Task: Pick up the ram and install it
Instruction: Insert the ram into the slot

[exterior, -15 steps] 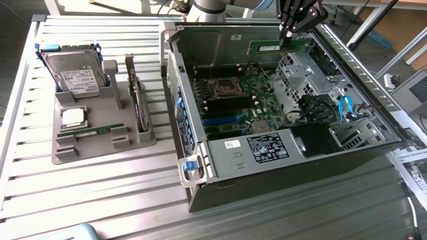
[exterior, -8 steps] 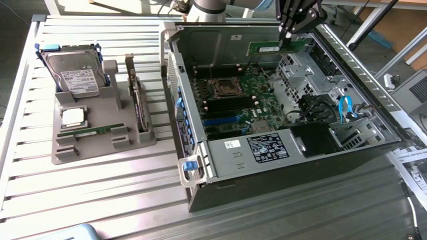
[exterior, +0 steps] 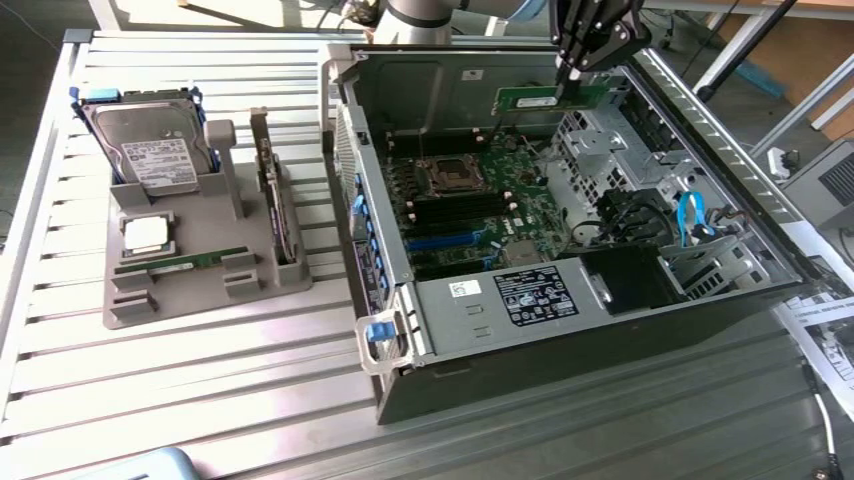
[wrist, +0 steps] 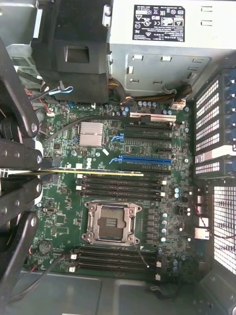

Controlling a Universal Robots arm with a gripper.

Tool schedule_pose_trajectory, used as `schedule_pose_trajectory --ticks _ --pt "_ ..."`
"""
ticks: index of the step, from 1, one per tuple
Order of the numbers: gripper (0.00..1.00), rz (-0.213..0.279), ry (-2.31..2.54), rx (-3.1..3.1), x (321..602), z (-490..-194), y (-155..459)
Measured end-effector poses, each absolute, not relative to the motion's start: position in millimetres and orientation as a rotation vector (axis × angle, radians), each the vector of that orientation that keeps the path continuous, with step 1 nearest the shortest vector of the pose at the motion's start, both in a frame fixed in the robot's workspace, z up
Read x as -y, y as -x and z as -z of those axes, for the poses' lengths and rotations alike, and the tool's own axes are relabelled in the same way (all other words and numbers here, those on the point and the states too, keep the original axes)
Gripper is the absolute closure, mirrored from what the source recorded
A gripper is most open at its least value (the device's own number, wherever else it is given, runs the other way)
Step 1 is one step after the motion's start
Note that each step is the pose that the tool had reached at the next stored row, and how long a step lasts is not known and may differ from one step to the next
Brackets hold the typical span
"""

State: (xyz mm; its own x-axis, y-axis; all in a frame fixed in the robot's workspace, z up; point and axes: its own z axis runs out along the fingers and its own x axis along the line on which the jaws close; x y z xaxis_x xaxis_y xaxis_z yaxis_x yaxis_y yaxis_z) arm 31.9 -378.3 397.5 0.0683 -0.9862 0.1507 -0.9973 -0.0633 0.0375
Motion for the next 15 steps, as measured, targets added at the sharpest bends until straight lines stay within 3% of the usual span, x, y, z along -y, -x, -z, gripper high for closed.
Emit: schedule_pose_trajectory --ticks 15 --pt "0.86 -0.128 -2.196 2.055 378.2 -390.7 -31.9"
